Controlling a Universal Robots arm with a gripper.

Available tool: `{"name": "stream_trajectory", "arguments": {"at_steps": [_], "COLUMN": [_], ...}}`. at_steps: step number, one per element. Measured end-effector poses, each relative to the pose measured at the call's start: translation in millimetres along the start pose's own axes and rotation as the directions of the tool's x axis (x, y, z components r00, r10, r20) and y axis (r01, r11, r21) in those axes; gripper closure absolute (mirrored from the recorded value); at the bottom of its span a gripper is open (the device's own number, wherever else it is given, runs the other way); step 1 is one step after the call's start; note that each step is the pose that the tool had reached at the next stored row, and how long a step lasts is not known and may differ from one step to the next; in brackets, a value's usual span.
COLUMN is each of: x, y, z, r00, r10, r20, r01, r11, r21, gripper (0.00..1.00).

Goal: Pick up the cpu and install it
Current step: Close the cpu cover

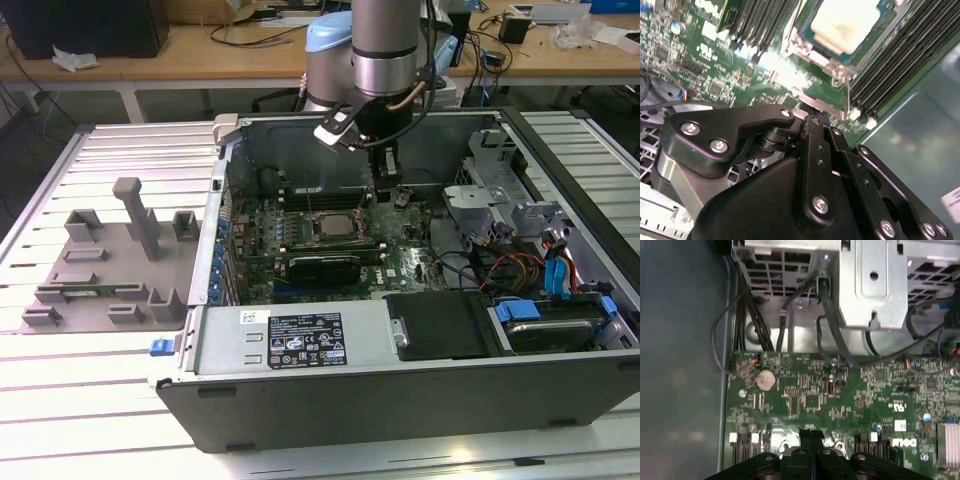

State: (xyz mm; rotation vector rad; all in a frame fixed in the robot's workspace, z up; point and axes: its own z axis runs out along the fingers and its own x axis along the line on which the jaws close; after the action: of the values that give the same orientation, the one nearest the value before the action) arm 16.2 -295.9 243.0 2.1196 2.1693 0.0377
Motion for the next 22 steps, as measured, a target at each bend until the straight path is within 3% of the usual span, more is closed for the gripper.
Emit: {"name": "stream_trajectory", "arguments": {"at_steps": [5,11,13,14,15,16,20,22], "x": [2.3,2.5,2.6,2.5,2.6,2.5,2.5,2.5], "y": [-20.1,-21.8,-21.7,-21.4,-21.4,-21.4,-21.6,-27.5], "z": [0.3,0.9,1.2,1.2,1.4,1.4,1.4,1.8], "r00": [1.0000,1.0000,1.0000,1.0000,1.0000,1.0000,1.0000,1.0000], "r10": [0.000,0.000,-0.002,-0.004,-0.004,-0.005,-0.005,-0.005], "r20": [0.0043,0.0048,0.0033,0.0024,0.0017,0.0016,0.0016,0.0009], "r01": [0.000,0.000,0.002,0.004,0.004,0.005,0.005,0.005], "r11": [1.0000,1.0000,0.9997,0.9987,0.9978,0.9971,0.9971,0.9971], "r21": [-0.0073,-0.0065,0.0245,0.0504,0.0663,0.0759,0.0756,0.0756], "gripper": [0.89,0.89,0.89,0.89,0.89,0.89,0.89,0.89]}}
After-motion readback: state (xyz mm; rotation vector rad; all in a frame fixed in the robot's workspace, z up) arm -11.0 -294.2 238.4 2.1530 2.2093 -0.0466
